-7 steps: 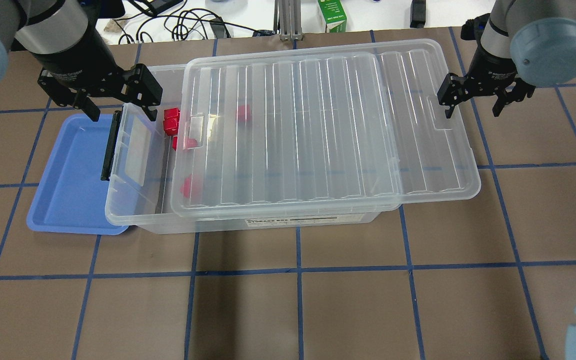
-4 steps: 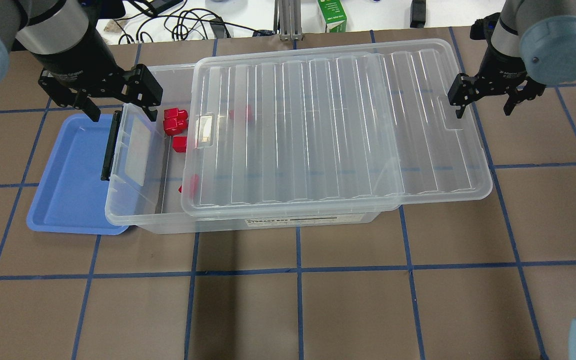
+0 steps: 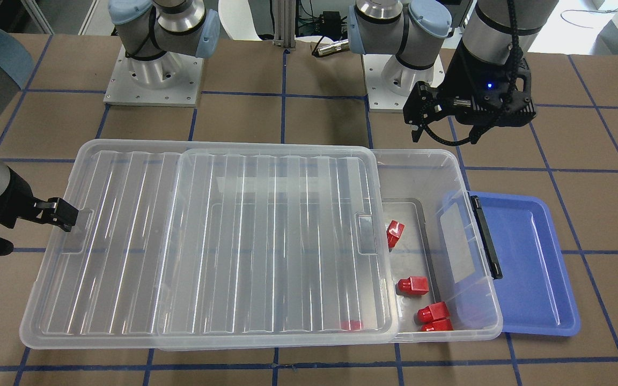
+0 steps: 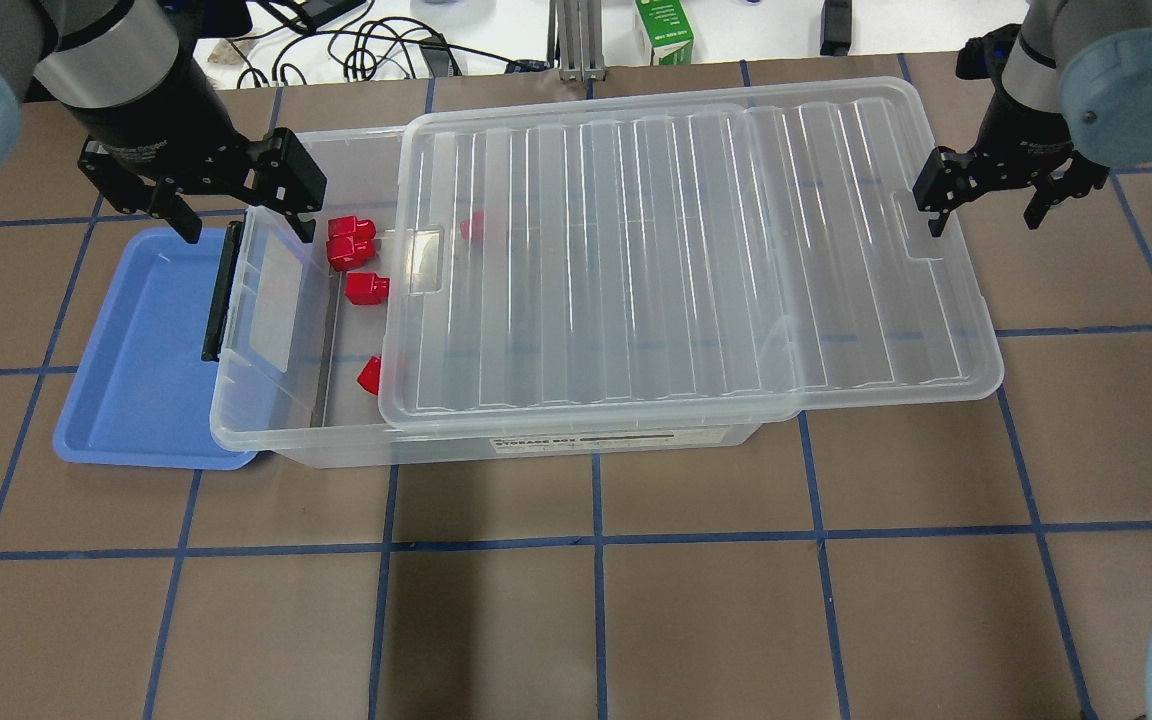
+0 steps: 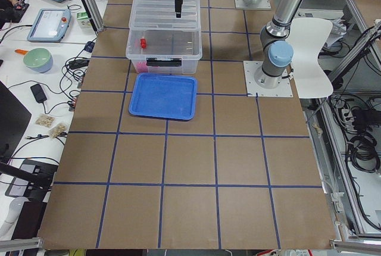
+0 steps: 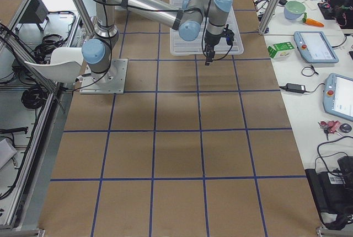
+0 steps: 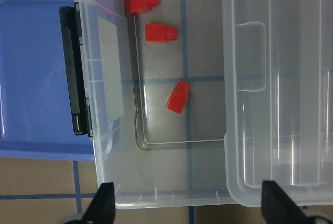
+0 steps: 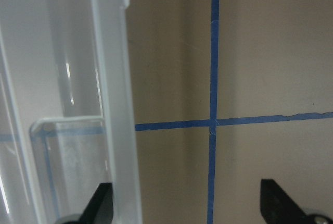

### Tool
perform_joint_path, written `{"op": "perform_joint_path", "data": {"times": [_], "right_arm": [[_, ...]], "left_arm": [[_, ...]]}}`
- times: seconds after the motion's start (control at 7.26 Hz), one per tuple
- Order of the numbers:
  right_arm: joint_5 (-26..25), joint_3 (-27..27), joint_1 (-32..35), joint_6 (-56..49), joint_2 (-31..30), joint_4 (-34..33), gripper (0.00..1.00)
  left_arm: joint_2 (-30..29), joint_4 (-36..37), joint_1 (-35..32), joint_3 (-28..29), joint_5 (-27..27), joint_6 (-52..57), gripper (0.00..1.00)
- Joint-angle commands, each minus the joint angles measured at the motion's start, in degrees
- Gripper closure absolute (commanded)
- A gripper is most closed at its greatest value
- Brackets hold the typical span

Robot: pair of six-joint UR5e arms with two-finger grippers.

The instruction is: Place red block in blue tray from box

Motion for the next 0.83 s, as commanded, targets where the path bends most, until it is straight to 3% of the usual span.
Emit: {"op": "perform_joint_path", "data": {"times": [0.0,0.69], "right_arm": [[-1.5,-0.3,-0.4,-1.5,0.0,0.0,0.0],[-1.0,-0.3,-2.2,-3.4,-0.3,0.3,0.0]], "left_arm": [[-0.2,0.1,0.0,0.0,0.0,0.0,0.0],[-0.1,0.1,0.0,0.1,0.0,0.0,0.0]]}}
